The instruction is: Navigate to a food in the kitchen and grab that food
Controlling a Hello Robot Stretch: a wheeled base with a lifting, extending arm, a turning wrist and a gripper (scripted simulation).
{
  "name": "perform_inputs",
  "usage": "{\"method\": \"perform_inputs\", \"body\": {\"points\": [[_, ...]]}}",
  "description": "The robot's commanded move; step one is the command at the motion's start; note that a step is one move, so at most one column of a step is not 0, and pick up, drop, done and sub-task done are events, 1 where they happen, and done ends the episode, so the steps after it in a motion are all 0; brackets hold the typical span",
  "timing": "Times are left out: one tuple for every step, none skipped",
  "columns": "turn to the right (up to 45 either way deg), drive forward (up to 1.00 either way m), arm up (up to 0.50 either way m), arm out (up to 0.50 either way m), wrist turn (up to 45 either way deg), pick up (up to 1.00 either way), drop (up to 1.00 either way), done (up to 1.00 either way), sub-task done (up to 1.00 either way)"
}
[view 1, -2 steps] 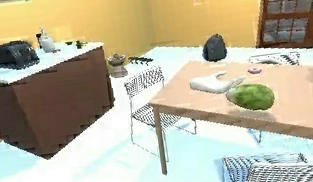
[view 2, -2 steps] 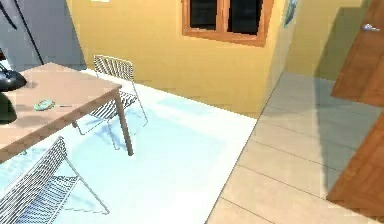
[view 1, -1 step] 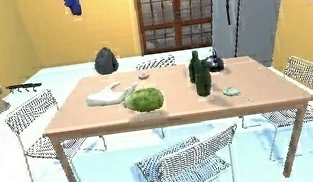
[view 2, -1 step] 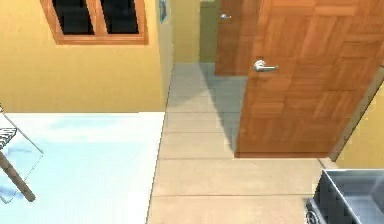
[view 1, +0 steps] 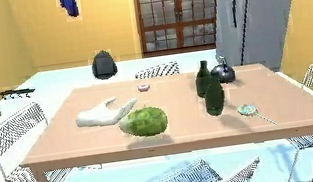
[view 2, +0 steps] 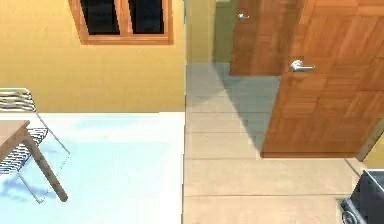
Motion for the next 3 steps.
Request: {"method": "perform_inputs", "body": {"points": [[-45.0, 0.0, 0.0, 0.0, 0.0, 0.0, 0.0, 0.0, 0.0], [-45.0, 0.0, 0.0, 0.0, 0.0, 0.0, 0.0, 0.0, 0.0], [45.0, 0.0, 0.0, 0.0, 0.0, 0.0, 0.0, 0.0, 0.0]]}}
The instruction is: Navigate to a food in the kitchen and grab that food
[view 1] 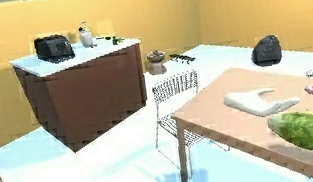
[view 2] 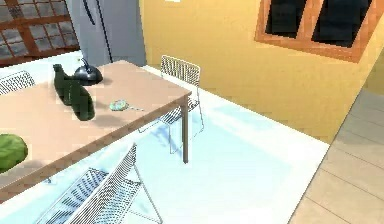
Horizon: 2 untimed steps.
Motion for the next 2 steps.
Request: {"method": "perform_inputs", "body": {"points": [[6.0, 0.0, 0.0, 0.0, 0.0, 0.0, 0.0, 0.0, 0.0], [0.0, 0.65, 0.0, 0.0, 0.0, 0.0, 0.0, 0.0, 0.0]]}}
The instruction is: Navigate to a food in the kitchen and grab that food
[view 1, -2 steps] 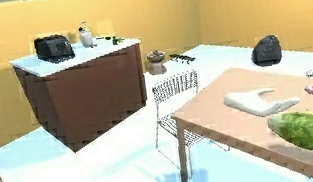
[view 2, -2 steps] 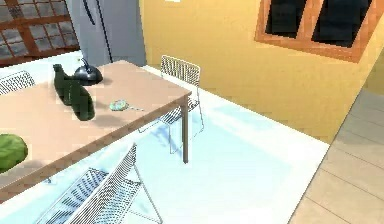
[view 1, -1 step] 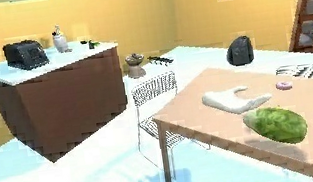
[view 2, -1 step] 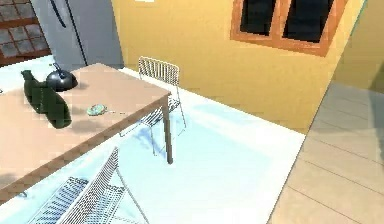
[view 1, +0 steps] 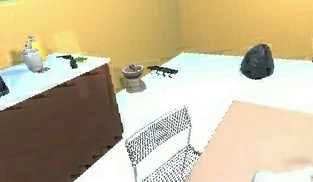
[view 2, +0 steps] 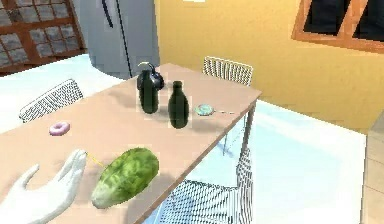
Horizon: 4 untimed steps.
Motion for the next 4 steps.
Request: {"method": "perform_inputs", "body": {"points": [[-15.0, 0.0, 0.0, 0.0, 0.0, 0.0, 0.0, 0.0, 0.0], [0.0, 0.0, 0.5, 0.0, 0.0, 0.0, 0.0, 0.0, 0.0], [0.0, 0.0, 0.38, 0.0, 0.0, 0.0, 0.0, 0.0, 0.0], [0.0, 0.0, 0.0, 0.16, 0.0, 0.0, 0.0, 0.0, 0.0]]}}
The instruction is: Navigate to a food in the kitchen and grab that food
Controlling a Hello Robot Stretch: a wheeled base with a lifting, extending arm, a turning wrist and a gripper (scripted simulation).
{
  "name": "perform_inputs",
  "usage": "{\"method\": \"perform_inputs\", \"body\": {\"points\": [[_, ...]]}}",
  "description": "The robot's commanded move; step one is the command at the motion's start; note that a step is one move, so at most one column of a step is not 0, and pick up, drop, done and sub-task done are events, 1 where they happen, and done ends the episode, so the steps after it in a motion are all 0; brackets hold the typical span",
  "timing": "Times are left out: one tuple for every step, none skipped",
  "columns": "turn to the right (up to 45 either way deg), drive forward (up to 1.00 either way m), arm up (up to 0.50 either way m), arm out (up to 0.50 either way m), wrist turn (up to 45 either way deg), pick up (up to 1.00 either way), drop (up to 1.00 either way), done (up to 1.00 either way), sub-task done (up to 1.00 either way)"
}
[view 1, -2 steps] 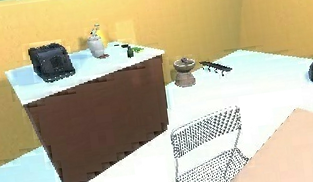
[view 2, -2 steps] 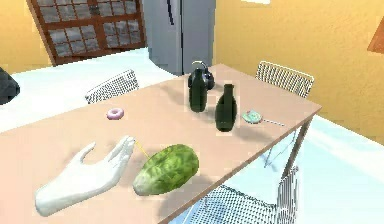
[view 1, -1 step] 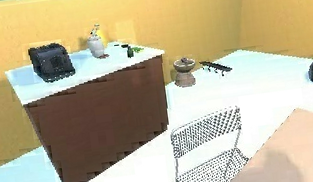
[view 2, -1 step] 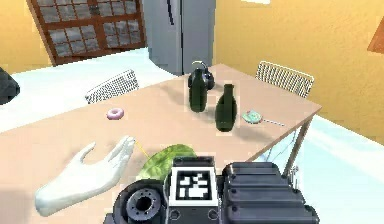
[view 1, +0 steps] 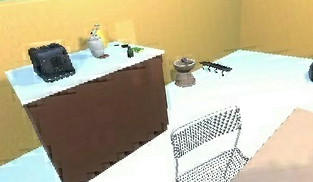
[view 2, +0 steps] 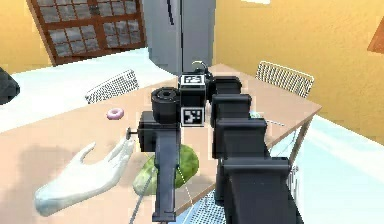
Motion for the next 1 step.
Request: {"method": "perform_inputs", "body": {"points": [[0.0, 0.0, 0.0, 0.0, 45.0, 0.0, 0.0, 0.0, 0.0]]}}
